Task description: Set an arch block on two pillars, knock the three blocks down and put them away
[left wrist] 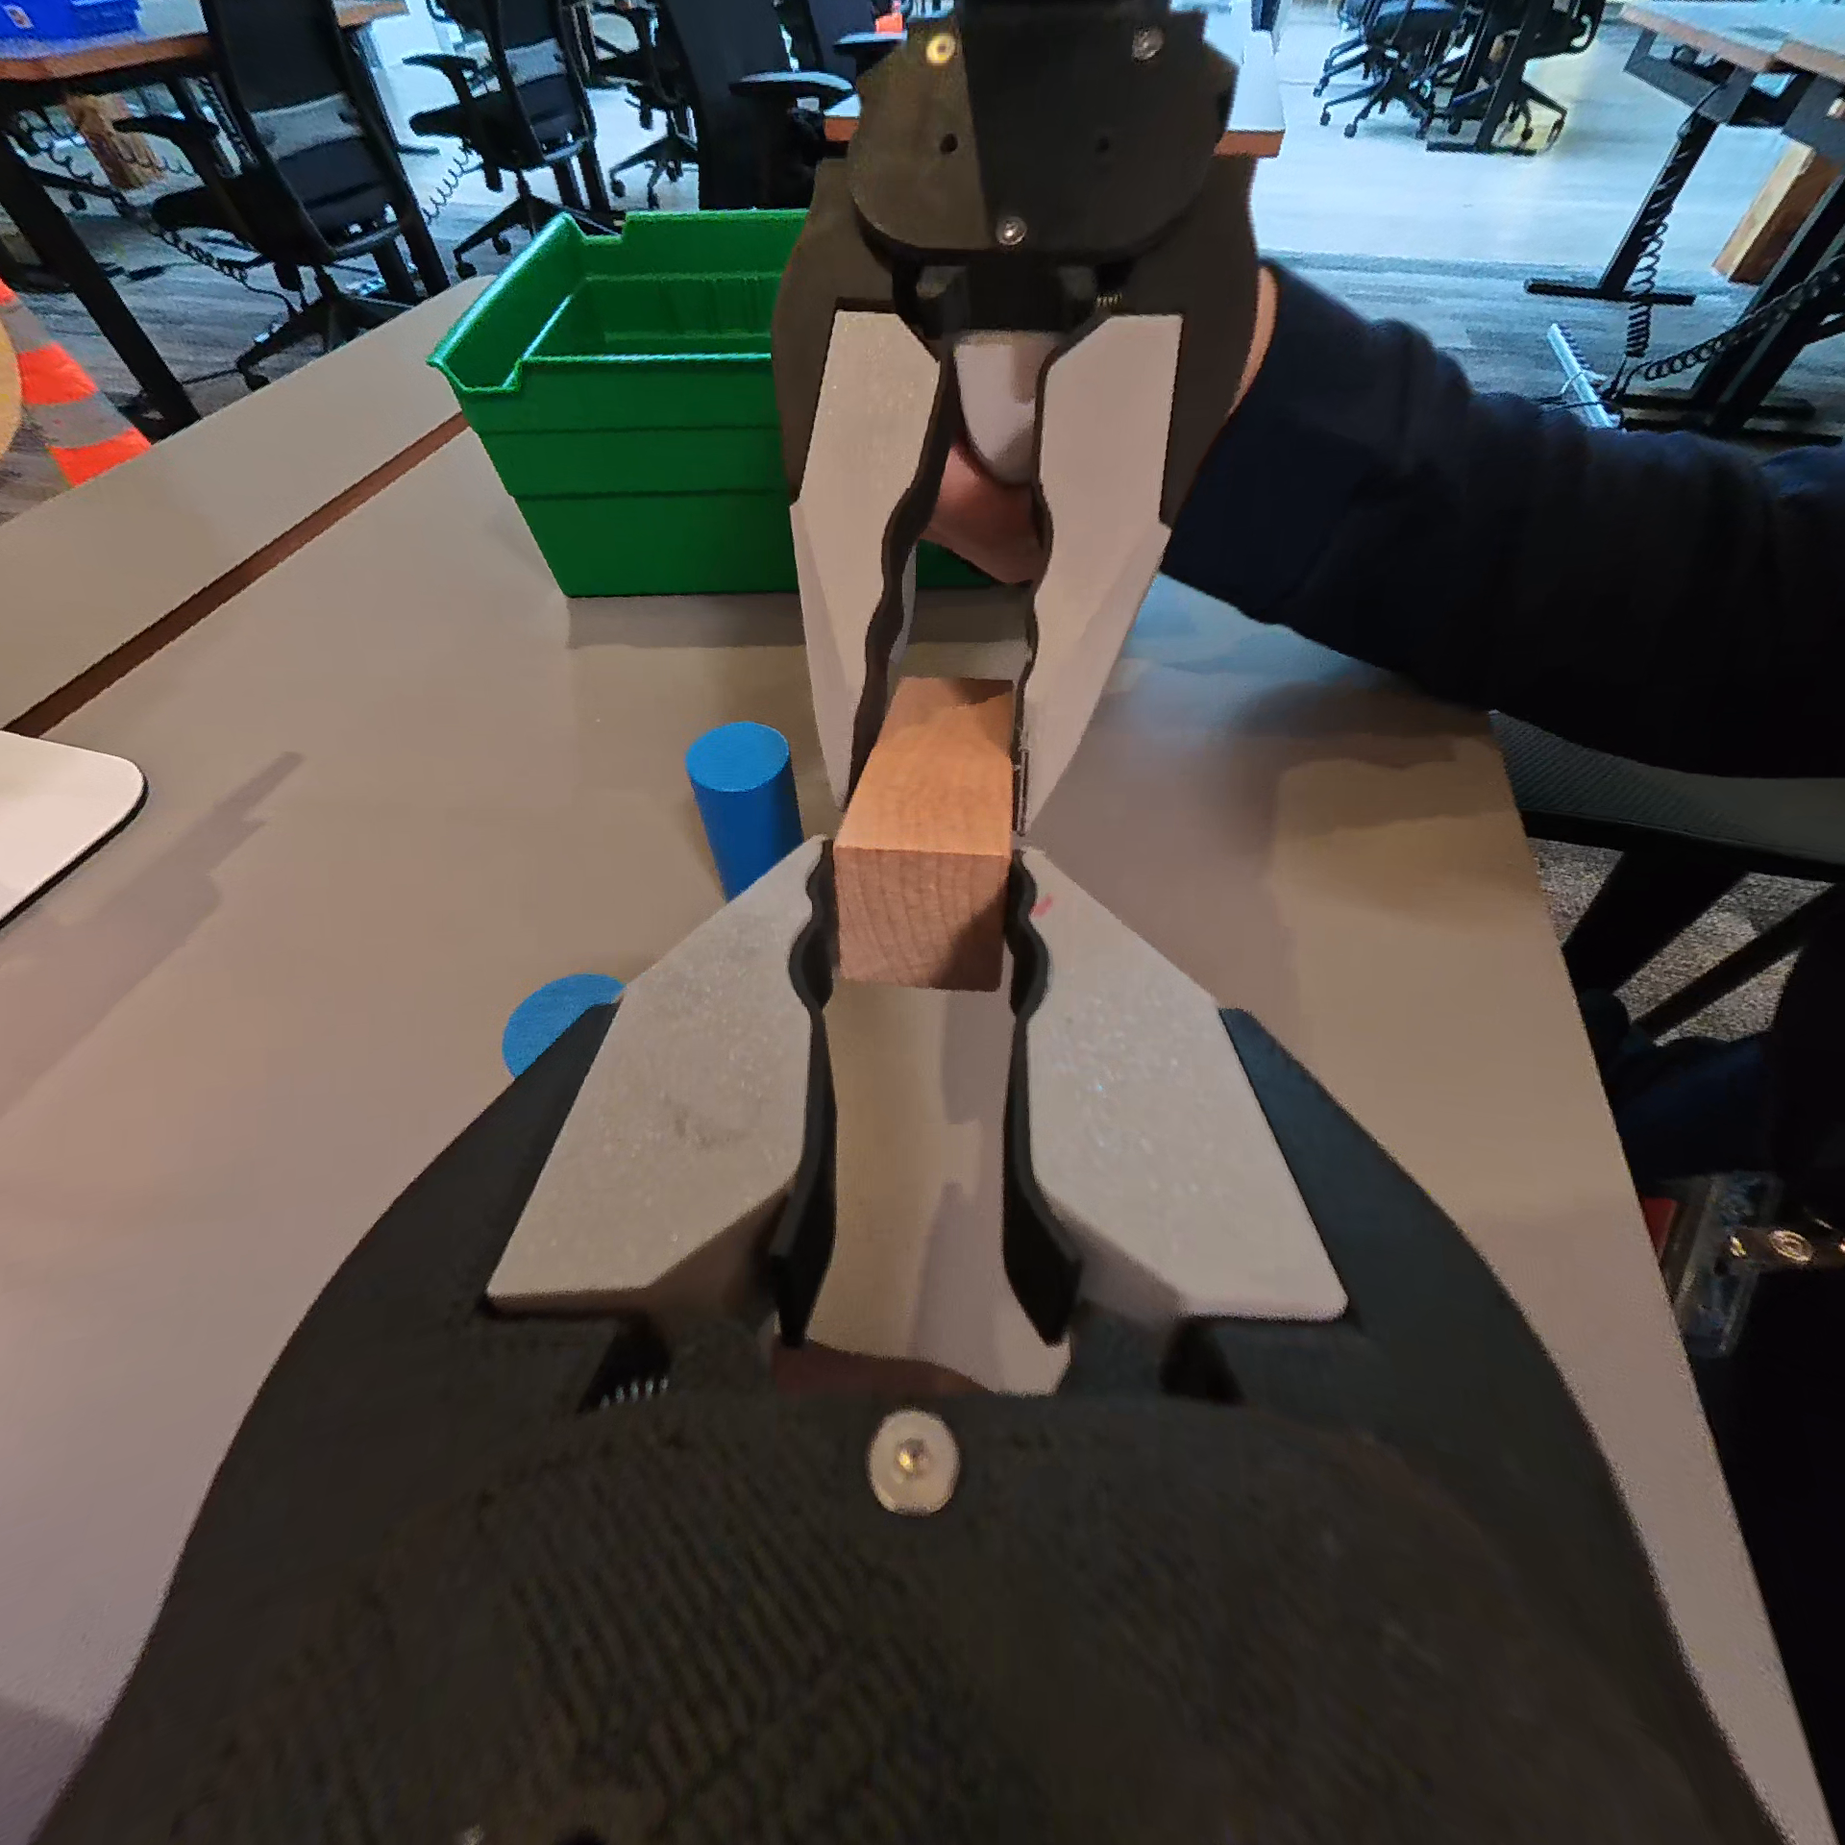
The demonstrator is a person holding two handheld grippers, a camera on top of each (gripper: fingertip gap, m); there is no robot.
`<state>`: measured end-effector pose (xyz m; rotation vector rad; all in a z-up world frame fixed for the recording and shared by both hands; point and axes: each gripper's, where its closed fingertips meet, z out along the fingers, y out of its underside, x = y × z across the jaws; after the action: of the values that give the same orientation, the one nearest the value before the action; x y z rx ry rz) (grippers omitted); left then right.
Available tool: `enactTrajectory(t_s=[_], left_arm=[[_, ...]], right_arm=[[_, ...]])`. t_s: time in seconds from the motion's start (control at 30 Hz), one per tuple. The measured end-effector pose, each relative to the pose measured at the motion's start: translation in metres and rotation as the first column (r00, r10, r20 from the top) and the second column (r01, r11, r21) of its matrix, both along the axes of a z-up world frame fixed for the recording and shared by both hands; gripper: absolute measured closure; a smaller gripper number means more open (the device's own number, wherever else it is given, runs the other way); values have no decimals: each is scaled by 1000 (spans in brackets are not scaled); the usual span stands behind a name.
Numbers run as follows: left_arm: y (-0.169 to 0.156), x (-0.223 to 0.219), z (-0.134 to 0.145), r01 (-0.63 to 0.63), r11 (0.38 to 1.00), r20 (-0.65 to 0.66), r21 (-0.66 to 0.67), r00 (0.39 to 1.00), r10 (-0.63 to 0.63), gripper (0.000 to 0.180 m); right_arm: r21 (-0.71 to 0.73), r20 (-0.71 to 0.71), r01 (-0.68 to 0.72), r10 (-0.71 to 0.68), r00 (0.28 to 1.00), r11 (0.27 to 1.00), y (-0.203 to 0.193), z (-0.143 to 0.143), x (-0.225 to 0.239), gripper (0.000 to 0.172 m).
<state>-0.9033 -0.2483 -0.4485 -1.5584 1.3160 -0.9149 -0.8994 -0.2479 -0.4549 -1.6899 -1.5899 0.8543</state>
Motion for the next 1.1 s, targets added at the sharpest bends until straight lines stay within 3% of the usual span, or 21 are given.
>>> enactTrajectory(t_s=[0.3,0.47,0.8,1.1], left_arm=[[-1,-1,-2,8,1000,-2,-17,1000,-8,149],[4,-4,1,-8,995,42,-98,999,13,148],[18,-18,41,-87,990,220,-114,969,111,136],[32,-34,67,-170,977,344,-125,917,204,139]], right_arm=[[16,42,0,-1,999,1000,-1,-3,0,142],[32,61,17,-19,998,999,3,-1,-3,142],[40,104,55,-59,993,998,20,-2,-5,142],[69,188,52,-65,980,996,54,5,-12,142]])
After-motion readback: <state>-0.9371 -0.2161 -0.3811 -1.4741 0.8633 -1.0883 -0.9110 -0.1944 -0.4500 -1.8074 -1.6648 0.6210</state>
